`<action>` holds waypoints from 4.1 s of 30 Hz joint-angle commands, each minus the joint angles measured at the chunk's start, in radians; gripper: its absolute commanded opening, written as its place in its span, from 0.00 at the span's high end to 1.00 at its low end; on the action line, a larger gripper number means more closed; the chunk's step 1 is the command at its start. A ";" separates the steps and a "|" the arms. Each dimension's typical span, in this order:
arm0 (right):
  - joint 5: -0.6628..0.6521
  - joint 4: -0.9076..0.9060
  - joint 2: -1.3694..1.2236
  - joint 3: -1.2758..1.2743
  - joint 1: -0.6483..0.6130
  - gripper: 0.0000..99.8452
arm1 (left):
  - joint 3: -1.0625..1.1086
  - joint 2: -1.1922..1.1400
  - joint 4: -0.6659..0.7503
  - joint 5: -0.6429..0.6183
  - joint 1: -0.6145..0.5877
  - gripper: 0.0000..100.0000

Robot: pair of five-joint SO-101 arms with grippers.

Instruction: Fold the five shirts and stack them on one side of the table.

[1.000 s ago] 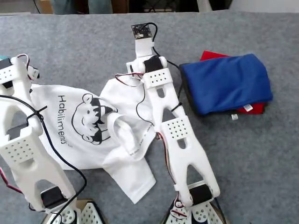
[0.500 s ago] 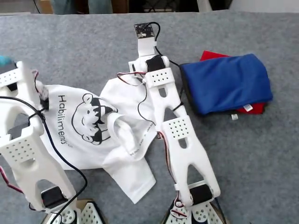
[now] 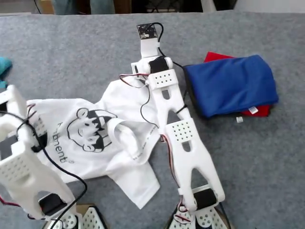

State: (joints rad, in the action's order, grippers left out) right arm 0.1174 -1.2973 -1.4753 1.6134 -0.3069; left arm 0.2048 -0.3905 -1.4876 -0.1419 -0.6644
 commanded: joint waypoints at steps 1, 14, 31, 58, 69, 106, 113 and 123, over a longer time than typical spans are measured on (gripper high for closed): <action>0.006 0.029 0.013 0.056 0.018 0.70 | 0.177 0.157 -0.023 0.186 -0.064 0.97; 0.006 0.037 0.013 0.056 0.020 0.70 | -0.150 0.611 -0.265 0.250 -0.209 0.97; 0.003 0.035 0.005 0.053 0.049 0.70 | -0.783 -0.207 -0.160 -0.264 0.147 0.91; 0.000 0.035 -0.012 0.056 0.044 0.70 | -0.727 -0.388 0.086 -0.450 0.024 0.87; 0.000 0.035 -0.013 0.056 0.044 0.70 | -1.004 -0.387 -0.206 -0.483 0.038 0.87; 0.000 0.035 -0.016 0.056 0.044 0.70 | -0.265 0.029 0.066 -0.347 -0.297 0.88; 0.000 0.035 -0.016 0.056 0.044 0.70 | 0.035 0.103 0.301 -0.256 -0.443 0.88; 0.000 0.032 -0.015 0.056 0.044 0.70 | 0.265 0.129 0.269 -0.071 -0.464 0.91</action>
State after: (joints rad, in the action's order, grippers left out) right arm 0.1158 -1.2712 -1.4968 1.6241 -0.2685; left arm 0.3920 -0.2585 -1.1807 -0.2723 -1.0940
